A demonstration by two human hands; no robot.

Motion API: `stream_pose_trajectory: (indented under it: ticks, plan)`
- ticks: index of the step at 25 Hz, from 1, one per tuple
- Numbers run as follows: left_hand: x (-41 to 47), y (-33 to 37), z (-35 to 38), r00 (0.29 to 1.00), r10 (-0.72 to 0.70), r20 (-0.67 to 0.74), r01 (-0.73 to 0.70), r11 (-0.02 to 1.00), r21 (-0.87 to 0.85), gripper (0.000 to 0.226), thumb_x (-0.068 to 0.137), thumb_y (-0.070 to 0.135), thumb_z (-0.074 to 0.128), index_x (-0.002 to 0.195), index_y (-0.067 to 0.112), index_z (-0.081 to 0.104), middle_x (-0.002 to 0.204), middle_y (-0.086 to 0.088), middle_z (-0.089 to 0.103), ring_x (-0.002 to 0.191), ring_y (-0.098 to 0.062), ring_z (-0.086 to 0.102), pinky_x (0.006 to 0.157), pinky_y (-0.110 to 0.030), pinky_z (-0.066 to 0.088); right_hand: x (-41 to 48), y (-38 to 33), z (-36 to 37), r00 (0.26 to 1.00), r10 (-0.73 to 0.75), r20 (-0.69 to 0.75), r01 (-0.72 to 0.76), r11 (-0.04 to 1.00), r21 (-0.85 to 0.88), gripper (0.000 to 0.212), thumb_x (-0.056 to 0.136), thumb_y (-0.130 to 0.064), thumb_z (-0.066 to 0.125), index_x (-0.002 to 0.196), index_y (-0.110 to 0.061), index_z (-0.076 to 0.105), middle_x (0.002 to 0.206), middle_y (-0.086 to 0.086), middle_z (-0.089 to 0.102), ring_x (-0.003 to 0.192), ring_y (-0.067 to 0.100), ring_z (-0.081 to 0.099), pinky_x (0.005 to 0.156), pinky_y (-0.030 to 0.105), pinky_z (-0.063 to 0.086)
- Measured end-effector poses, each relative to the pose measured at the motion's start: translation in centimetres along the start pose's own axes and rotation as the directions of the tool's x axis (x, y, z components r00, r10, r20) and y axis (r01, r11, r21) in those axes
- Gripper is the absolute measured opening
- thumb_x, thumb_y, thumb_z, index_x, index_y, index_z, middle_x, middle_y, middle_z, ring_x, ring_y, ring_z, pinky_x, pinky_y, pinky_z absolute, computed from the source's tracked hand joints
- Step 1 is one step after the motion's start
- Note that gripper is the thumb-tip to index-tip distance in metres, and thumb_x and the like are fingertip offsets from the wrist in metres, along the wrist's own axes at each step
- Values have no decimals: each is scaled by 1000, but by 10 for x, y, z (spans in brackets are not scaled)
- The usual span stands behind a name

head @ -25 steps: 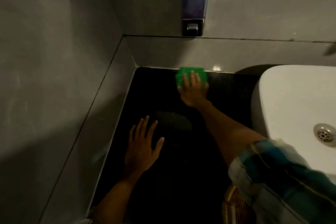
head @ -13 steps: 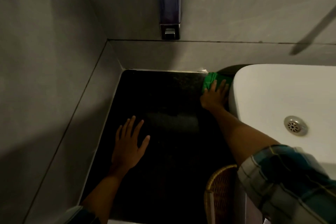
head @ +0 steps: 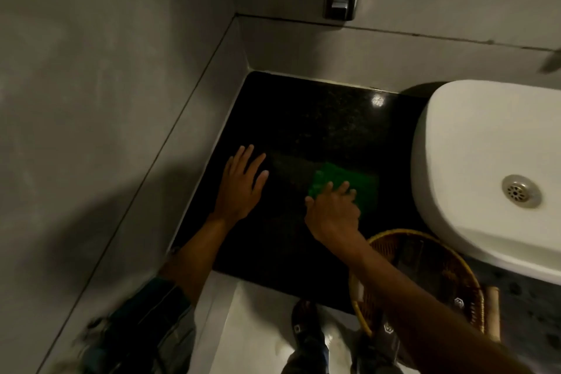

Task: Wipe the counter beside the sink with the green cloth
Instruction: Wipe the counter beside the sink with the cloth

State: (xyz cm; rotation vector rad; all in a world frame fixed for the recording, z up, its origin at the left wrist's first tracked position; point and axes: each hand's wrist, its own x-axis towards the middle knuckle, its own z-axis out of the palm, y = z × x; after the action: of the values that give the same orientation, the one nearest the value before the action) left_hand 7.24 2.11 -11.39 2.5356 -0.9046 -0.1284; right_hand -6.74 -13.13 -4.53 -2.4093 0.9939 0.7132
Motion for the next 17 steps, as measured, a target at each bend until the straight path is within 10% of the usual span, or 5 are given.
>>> stream_pose_trajectory:
  ticks: [9, 17]
  plan:
    - [-165, -32, -13, 951, -308, -25, 308, 951, 16, 77, 91, 59, 0, 149, 12, 21, 160, -10, 11, 148, -27, 8, 120, -46, 11, -81, -34, 123, 696, -712, 94, 697, 638, -327, 69, 97, -30, 45, 153, -20, 7, 163, 13, -6, 149, 32, -12, 115, 60, -11]
    - [-167, -23, -17, 951, -302, -67, 307, 949, 77, 78, 94, 57, -2, 146, 9, 29, 157, -15, 25, 146, -29, 17, 117, -47, 17, -47, 8, 70, 967, -250, -44, 237, 952, -192, 71, 101, -39, 31, 151, 0, 0, 158, 31, -7, 146, 47, -5, 113, 64, 18]
